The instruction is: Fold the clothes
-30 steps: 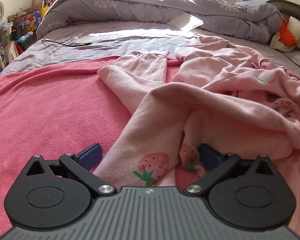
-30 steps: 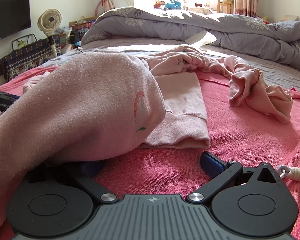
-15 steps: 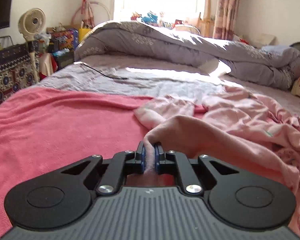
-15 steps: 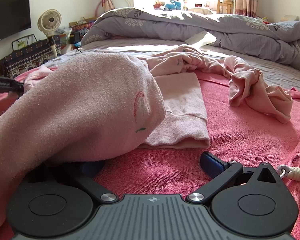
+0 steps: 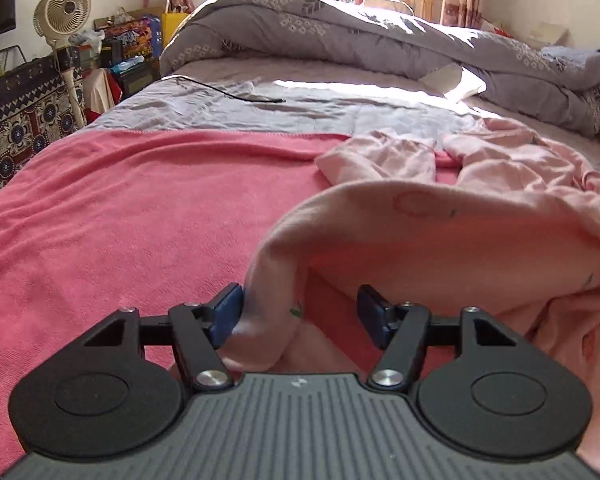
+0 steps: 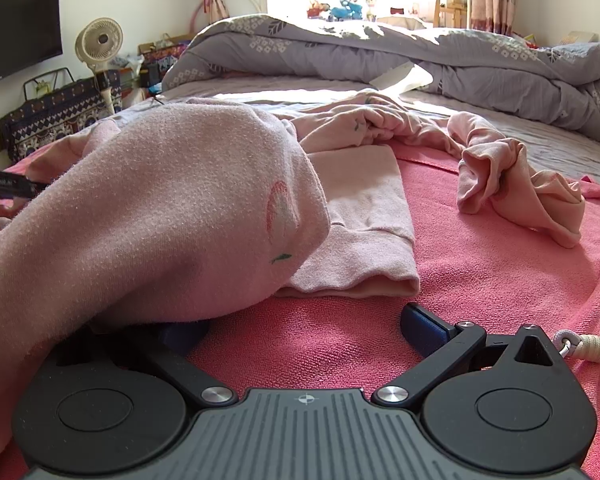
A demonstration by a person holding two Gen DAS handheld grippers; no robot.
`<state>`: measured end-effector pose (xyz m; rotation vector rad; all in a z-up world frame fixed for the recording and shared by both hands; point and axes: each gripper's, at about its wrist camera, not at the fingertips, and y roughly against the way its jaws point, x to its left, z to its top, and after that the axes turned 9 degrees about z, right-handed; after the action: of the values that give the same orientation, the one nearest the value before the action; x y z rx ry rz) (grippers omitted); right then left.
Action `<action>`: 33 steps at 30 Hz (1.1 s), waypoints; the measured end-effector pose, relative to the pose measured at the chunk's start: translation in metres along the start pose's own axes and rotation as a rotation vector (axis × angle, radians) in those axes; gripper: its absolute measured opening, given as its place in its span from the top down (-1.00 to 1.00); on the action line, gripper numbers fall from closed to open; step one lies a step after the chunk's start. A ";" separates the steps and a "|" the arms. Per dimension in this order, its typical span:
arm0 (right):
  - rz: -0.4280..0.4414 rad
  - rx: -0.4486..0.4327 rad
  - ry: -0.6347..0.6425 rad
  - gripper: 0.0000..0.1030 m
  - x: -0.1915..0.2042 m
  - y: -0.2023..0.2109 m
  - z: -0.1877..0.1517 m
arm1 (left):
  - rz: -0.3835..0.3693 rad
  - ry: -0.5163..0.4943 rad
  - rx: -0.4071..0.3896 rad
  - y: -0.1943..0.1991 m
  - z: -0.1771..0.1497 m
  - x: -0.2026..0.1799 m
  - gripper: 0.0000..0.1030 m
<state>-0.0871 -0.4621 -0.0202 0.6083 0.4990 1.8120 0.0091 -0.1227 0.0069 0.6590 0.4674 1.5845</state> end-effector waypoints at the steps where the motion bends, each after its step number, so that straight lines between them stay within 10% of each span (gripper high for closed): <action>1: 0.000 0.000 0.000 -1.00 0.000 0.000 0.000 | 0.044 -0.017 -0.039 0.001 -0.002 -0.004 0.03; 2: 0.000 0.000 0.000 -1.00 0.000 0.000 0.000 | 0.065 -0.005 -0.062 0.003 0.000 -0.002 0.74; 3: 0.000 0.000 0.000 -1.00 0.000 0.000 0.000 | 0.086 0.008 -0.086 0.006 0.002 0.000 0.77; 14: 0.023 0.034 -0.007 -1.00 0.002 0.009 0.001 | 0.337 0.313 -0.250 0.034 0.069 0.152 0.77; 20: -0.033 -0.008 -0.023 -1.00 0.016 0.023 -0.010 | 0.473 0.437 -0.208 0.021 0.062 0.223 0.76; 28: -0.135 -0.137 -0.078 -1.00 0.026 0.029 0.032 | 0.546 0.315 -0.028 -0.056 0.003 0.207 0.65; 33: -0.228 -0.035 -0.051 -1.00 0.014 -0.040 0.069 | 0.523 0.292 -0.029 -0.061 0.004 0.202 0.34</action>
<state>-0.0179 -0.4339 0.0118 0.5489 0.4812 1.5828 0.0497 0.0839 -0.0008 0.5543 0.5108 2.1960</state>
